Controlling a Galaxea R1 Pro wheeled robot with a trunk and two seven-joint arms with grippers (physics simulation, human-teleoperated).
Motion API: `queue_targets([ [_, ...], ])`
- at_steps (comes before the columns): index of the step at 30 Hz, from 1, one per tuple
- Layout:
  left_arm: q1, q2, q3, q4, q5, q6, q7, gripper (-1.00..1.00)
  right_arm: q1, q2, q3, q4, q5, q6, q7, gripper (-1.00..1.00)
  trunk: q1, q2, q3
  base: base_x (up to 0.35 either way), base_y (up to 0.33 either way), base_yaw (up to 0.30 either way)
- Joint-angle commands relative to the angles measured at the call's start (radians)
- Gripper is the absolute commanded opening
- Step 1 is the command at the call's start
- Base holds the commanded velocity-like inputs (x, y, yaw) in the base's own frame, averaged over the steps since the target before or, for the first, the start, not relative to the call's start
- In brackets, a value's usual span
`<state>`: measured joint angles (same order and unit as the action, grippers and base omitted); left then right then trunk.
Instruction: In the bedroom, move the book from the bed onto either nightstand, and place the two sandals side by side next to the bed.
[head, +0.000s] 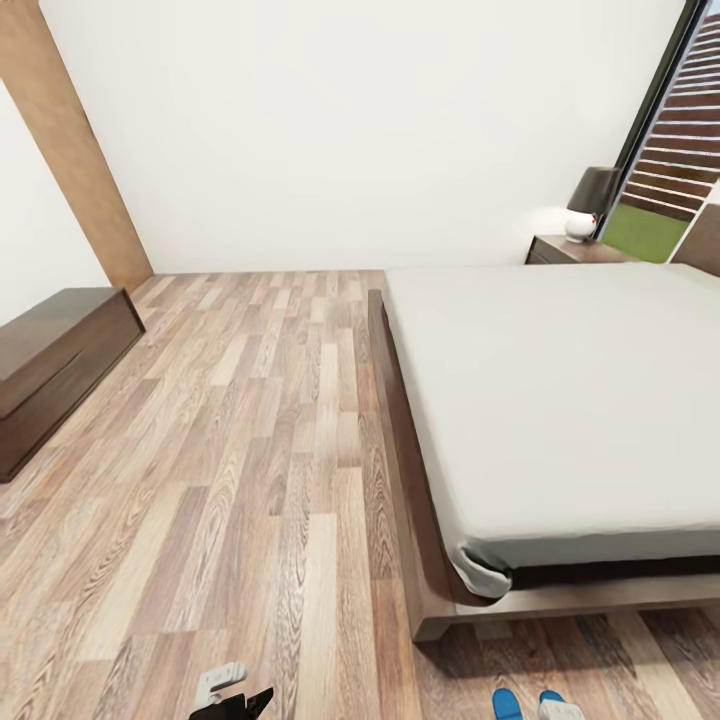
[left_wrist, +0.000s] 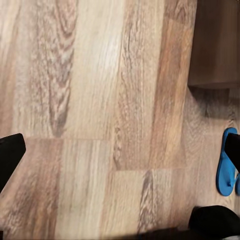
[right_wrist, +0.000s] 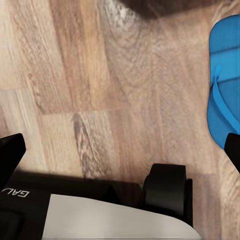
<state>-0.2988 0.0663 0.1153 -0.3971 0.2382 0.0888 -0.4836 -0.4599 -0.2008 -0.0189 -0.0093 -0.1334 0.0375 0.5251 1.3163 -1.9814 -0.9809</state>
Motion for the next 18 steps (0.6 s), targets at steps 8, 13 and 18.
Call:
queue_targets([
  [8,0.000,0.000,0.004,0.000,0.008,0.009,-0.006,1.00,0.000,0.000,-0.001,0.000,-0.010,0.005,0.005,1.00,-0.031,0.056,0.024,0.000,0.000,0.000],
  [13,0.000,0.000,0.004,0.000,0.007,0.009,-0.006,1.00,0.000,0.000,-0.001,0.000,-0.012,0.005,0.006,1.00,-0.050,0.091,0.040,0.000,0.000,0.000],
  [18,0.000,0.000,0.004,0.000,0.007,0.009,-0.006,1.00,0.000,0.000,-0.001,0.000,-0.011,0.004,0.006,1.00,-0.069,0.126,0.056,0.000,0.000,0.000],
])
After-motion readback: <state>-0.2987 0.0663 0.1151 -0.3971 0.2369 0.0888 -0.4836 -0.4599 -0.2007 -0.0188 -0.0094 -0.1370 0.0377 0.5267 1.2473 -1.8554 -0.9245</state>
